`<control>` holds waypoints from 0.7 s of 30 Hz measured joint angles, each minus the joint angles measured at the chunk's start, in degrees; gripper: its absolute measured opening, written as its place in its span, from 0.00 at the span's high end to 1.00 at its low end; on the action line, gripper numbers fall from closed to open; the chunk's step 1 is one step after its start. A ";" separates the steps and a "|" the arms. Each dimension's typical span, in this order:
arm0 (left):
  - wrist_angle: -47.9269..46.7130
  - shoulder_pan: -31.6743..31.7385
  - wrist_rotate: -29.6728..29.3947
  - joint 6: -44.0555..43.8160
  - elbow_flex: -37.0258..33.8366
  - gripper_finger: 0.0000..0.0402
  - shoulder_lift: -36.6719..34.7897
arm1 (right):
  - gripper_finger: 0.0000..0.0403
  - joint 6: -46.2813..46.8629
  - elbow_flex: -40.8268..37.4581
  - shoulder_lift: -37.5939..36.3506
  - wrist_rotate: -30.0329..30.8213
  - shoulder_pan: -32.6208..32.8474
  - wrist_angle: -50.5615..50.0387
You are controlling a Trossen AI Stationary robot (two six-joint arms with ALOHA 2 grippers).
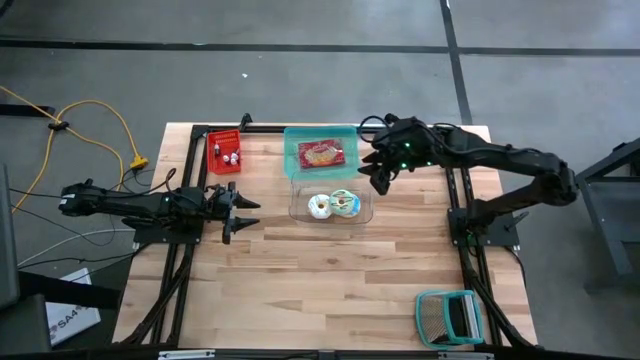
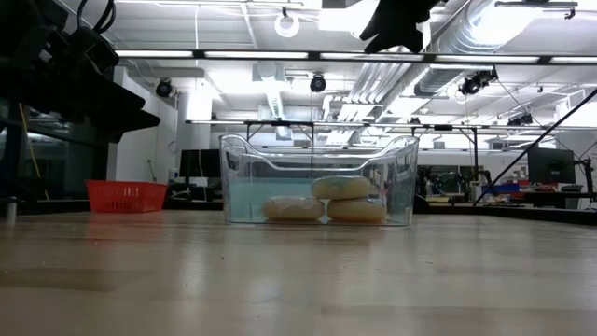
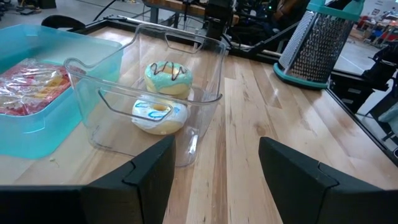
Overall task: Pick & Place Food Item
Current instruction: Return to Home Position
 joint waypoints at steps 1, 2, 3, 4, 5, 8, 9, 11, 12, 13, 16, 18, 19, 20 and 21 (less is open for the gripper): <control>0.02 0.00 0.00 0.00 0.00 0.44 0.00 | 0.63 0.00 0.00 -0.37 0.01 0.00 -0.35; 0.02 -0.02 0.00 0.00 0.02 0.44 -0.02 | 0.63 0.00 0.00 -0.64 0.02 0.00 -0.84; 0.00 0.00 0.00 0.00 0.01 0.44 -0.01 | 0.63 0.00 0.00 -0.87 0.08 0.00 -1.13; 0.00 -0.01 0.00 0.00 0.01 0.44 0.00 | 0.63 0.00 0.00 -1.04 0.28 0.00 -1.23; 0.02 -0.01 0.00 0.00 0.00 0.44 -0.02 | 0.63 0.00 0.00 -1.15 0.45 0.02 -1.45; 0.00 0.00 0.00 0.00 0.00 0.44 -0.02 | 0.63 0.04 0.00 -1.15 0.47 0.00 -1.78; 0.02 -0.01 0.00 0.00 0.02 0.44 -0.02 | 0.63 0.04 0.00 -1.13 0.48 0.00 -1.68; 0.00 -0.02 0.00 0.00 0.02 0.44 -0.02 | 0.63 0.02 0.00 -1.12 0.44 0.00 -0.83; 0.00 -0.02 0.00 0.00 0.02 0.44 0.00 | 0.63 0.02 0.00 -1.17 0.26 0.02 -0.38; 0.00 -0.02 0.00 0.00 0.01 0.44 -0.01 | 0.63 -0.01 0.00 -1.42 -0.07 0.02 -0.16; 0.02 -0.01 0.00 0.00 0.02 0.44 0.00 | 0.63 -0.31 -0.20 -2.33 -0.03 0.07 0.27; 0.00 0.00 0.00 0.00 0.00 0.44 0.00 | 0.63 -0.33 -2.50 -4.00 -0.24 0.13 2.83; 0.02 0.00 0.00 0.00 0.02 0.44 -0.02 | 0.63 -0.35 -4.57 -5.17 -0.43 0.13 4.73; 0.00 0.00 0.00 0.00 0.02 0.44 -0.02 | 0.63 -0.22 -6.86 -6.55 -0.44 0.13 6.54; 0.00 0.00 0.00 0.00 0.01 0.44 0.00 | 0.63 0.07 -9.50 -8.16 -0.44 0.12 8.67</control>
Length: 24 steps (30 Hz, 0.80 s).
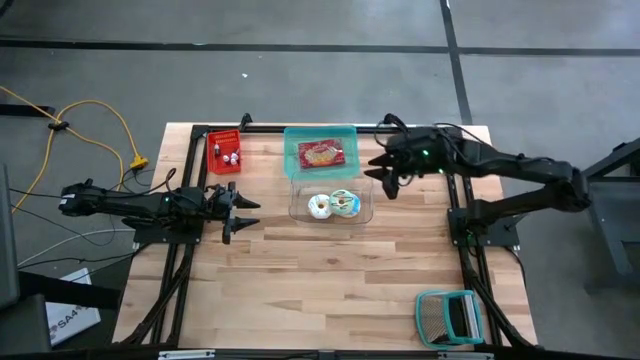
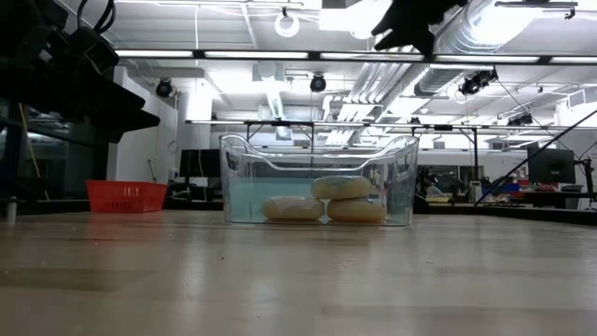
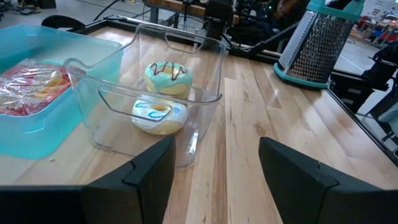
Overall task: Pick & Place Food Item
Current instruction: Return to Home Position
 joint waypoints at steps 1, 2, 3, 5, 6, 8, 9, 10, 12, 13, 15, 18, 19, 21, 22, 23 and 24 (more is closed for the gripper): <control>0.00 0.00 0.00 0.00 -0.01 0.44 -0.01 | 0.63 0.30 -2.93 -1.76 -0.02 -0.08 2.15; 0.01 -0.02 0.00 0.00 0.00 0.44 -0.02 | 0.63 0.89 -5.77 -3.58 -0.07 -0.23 4.21; 0.00 -0.02 0.00 0.00 0.00 0.44 -0.02 | 0.63 1.44 -8.63 -5.51 -0.06 -0.45 6.37; 0.02 -0.01 0.00 0.00 -0.01 0.44 -0.02 | 0.63 2.49 -14.18 -9.22 0.04 -1.15 10.32; 0.02 -0.02 0.00 0.00 -0.01 0.44 -0.02 | 0.63 2.90 -16.86 -11.03 0.04 -1.57 12.08; 0.00 -0.01 0.00 0.00 0.00 0.44 -0.01 | 0.63 3.21 -21.60 -14.31 0.00 -2.27 15.27; 0.00 -0.01 0.00 0.00 -0.01 0.44 -0.02 | 0.63 3.23 -23.63 -15.77 0.04 -2.53 16.72; 0.01 -0.02 0.00 0.00 0.00 0.44 -0.01 | 0.63 3.23 -25.64 -17.14 0.03 -2.76 18.49; 0.00 0.00 0.00 0.00 -0.01 0.44 -0.02 | 0.63 3.28 -29.21 -19.40 0.04 -3.11 21.72; 0.00 -0.02 0.00 0.00 -0.01 0.44 -0.02 | 0.63 3.28 -30.86 -20.47 0.04 -3.13 23.19; 0.02 0.00 0.00 0.00 -0.01 0.44 0.00 | 0.63 3.66 -33.69 -22.19 0.15 -3.11 26.39; 0.00 -0.02 0.00 0.00 0.01 0.44 0.00 | 0.63 5.03 -37.19 -24.21 0.19 -3.11 29.42; 0.00 0.00 0.00 0.00 -0.01 0.44 0.00 | 0.63 5.55 -38.28 -24.69 0.22 -3.11 30.38; 0.01 -0.01 0.00 0.00 0.00 0.44 0.00 | 0.63 6.28 -40.22 -25.50 0.23 -3.11 31.84; 0.01 0.00 0.00 0.00 0.00 0.44 -0.01 | 0.63 6.66 -41.17 -25.83 0.26 -3.11 32.54; 0.02 -0.02 0.00 0.00 0.01 0.44 -0.01 | 0.63 7.00 -42.07 -26.08 0.25 -3.11 33.22; 0.00 0.00 0.00 0.00 0.01 0.44 -0.01 | 0.63 7.27 -42.94 -26.24 0.24 -3.11 33.96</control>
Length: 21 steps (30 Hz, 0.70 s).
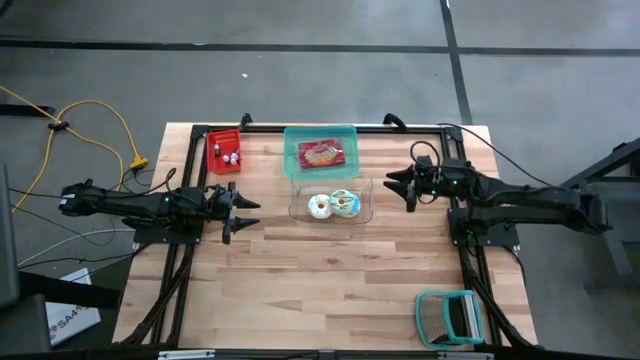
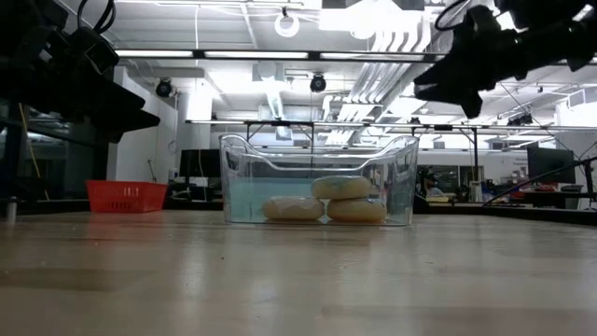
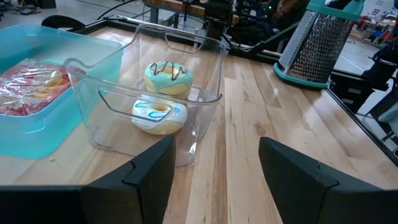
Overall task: Pick & Place Food Item
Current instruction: Return to Home Position
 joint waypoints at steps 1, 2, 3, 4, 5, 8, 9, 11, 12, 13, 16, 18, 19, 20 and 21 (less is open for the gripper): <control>0.00 0.00 0.00 0.00 -0.02 0.44 0.01 | 0.63 0.21 -0.89 -0.17 -0.02 0.00 0.65; 0.00 -0.02 0.00 0.00 -0.02 0.44 0.01 | 0.63 0.42 -1.81 -0.53 -0.05 0.00 1.23; 0.02 -0.02 0.00 0.00 -0.02 0.44 0.01 | 0.63 0.63 -2.67 -1.02 -0.21 0.00 1.68; 0.00 -0.02 0.00 0.00 -0.02 0.44 -0.01 | 0.63 1.03 -3.37 -1.59 -0.21 0.00 1.96; 0.02 -0.01 0.00 0.00 0.00 0.44 -0.01 | 0.63 1.50 -3.98 -2.20 -0.19 0.01 2.08; 0.02 0.00 0.00 0.00 0.00 0.44 -0.01 | 0.63 2.02 -5.83 -4.08 -0.21 0.02 2.23; 0.00 0.00 0.00 0.00 -0.01 0.44 -0.01 | 0.63 2.03 -6.46 -4.60 -0.20 0.04 2.41; 0.02 -0.02 0.00 0.00 -0.01 0.44 0.01 | 0.63 2.09 -7.75 -5.79 -0.22 0.04 2.73; 0.00 -0.01 0.00 0.00 -0.01 0.44 0.00 | 0.63 2.33 -8.20 -6.44 -0.20 0.04 2.67; 0.00 -0.01 0.00 0.00 0.00 0.44 0.01 | 0.63 2.80 -8.56 -7.06 -0.16 0.04 2.68; 0.01 0.00 0.00 0.00 -0.02 0.44 0.01 | 0.63 3.15 -9.27 -8.69 -0.07 0.04 2.47; 0.00 0.00 0.00 0.00 0.00 0.44 0.01 | 0.63 3.07 -9.71 -9.64 -0.01 0.04 2.42; 0.01 -0.01 0.00 0.00 -0.02 0.44 0.00 | 0.63 3.00 -9.92 -10.11 0.02 0.04 2.44; 0.02 -0.02 0.00 0.00 -0.02 0.44 0.01 | 0.63 2.94 -10.19 -10.65 0.10 0.04 2.48; 0.00 -0.02 0.00 0.00 0.00 0.44 -0.01 | 0.63 2.92 -10.56 -11.22 0.43 0.04 2.53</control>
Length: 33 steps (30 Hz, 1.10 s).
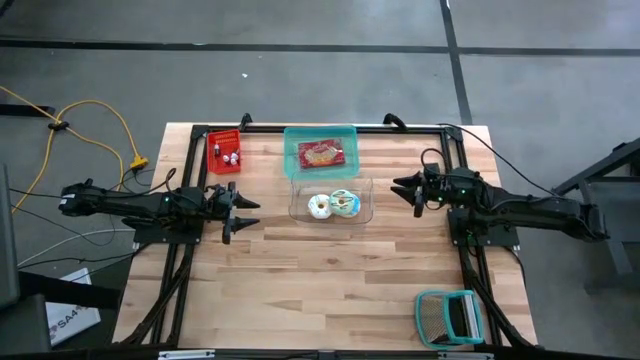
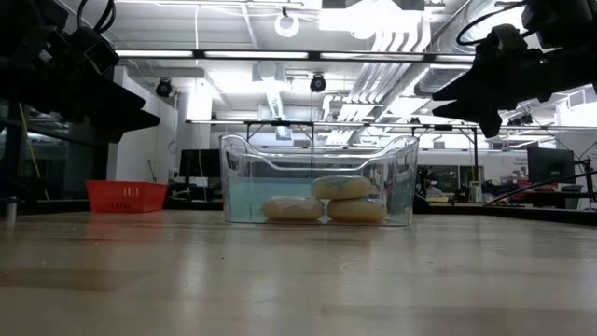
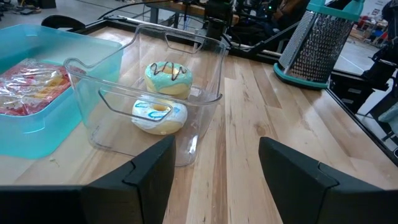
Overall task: Pick & Place Food Item
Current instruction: Return to Home Position
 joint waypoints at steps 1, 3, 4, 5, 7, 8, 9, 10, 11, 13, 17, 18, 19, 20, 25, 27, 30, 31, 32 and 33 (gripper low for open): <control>0.00 0.01 0.00 0.00 -0.02 0.44 0.01 | 0.63 -0.04 -0.47 -0.77 0.44 0.00 -0.07; 0.02 0.01 0.00 0.00 -0.02 0.44 0.00 | 0.63 -0.04 -1.54 -2.41 1.26 0.00 0.21; 0.00 0.00 0.00 0.00 -0.02 0.44 0.02 | 0.63 -0.05 -2.12 -3.27 1.35 0.00 0.47; 0.01 0.01 0.00 0.00 -0.02 0.44 0.02 | 0.63 -0.03 -2.73 -4.13 1.40 0.00 0.76; 0.02 0.00 0.00 0.00 0.00 0.44 0.00 | 0.63 -0.05 -3.80 -5.99 1.30 0.00 1.18; 0.02 0.00 0.00 0.00 -0.01 0.44 0.00 | 0.63 -0.05 -4.22 -6.88 1.28 0.00 1.16; 0.00 0.01 0.00 0.00 -0.02 0.44 0.00 | 0.63 -0.05 -4.67 -7.81 1.27 0.00 1.29; 0.02 0.01 0.00 0.00 -0.02 0.44 0.00 | 0.63 0.02 -5.14 -8.75 1.28 0.00 1.23; 0.01 0.01 0.00 0.00 -0.01 0.44 0.00 | 0.63 0.15 -5.59 -9.69 1.28 0.00 1.17; 0.02 0.00 0.00 0.00 -0.02 0.44 0.00 | 0.63 0.20 -6.31 -11.37 1.20 0.00 1.19; 0.02 0.00 0.00 0.00 -0.02 0.44 0.00 | 0.63 0.26 -7.44 -14.22 1.08 0.00 0.67; 0.00 0.02 0.00 0.00 0.00 0.44 0.02 | 0.63 0.26 -7.69 -14.70 1.08 0.00 0.63; 0.00 0.00 0.00 0.00 -0.01 0.44 0.00 | 0.63 0.30 -7.98 -15.26 1.08 0.00 0.63; 0.01 0.00 0.00 0.00 -0.02 0.44 0.02 | 0.63 0.36 -8.32 -15.79 1.06 0.00 0.64; 0.00 0.00 0.00 0.00 -0.01 0.44 0.00 | 0.63 0.61 -9.52 -18.37 1.04 0.00 0.59; 0.01 0.00 0.00 0.00 0.00 0.44 0.00 | 0.63 0.61 -9.52 -19.47 1.04 -0.01 -0.13; 0.01 0.01 0.00 0.00 -0.02 0.44 0.01 | 0.63 0.58 -9.54 -20.72 1.04 0.00 -0.81; 0.01 0.02 0.00 0.00 -0.02 0.44 0.02 | 0.63 0.58 -9.54 -21.13 1.02 0.00 -0.97; 0.00 0.00 0.00 0.00 -0.01 0.44 0.02 | 0.63 0.58 -9.54 -21.46 1.01 -0.02 -1.20; 0.01 0.00 0.00 0.00 -0.01 0.44 0.02 | 0.63 0.56 -9.57 -21.78 1.01 -0.01 -1.61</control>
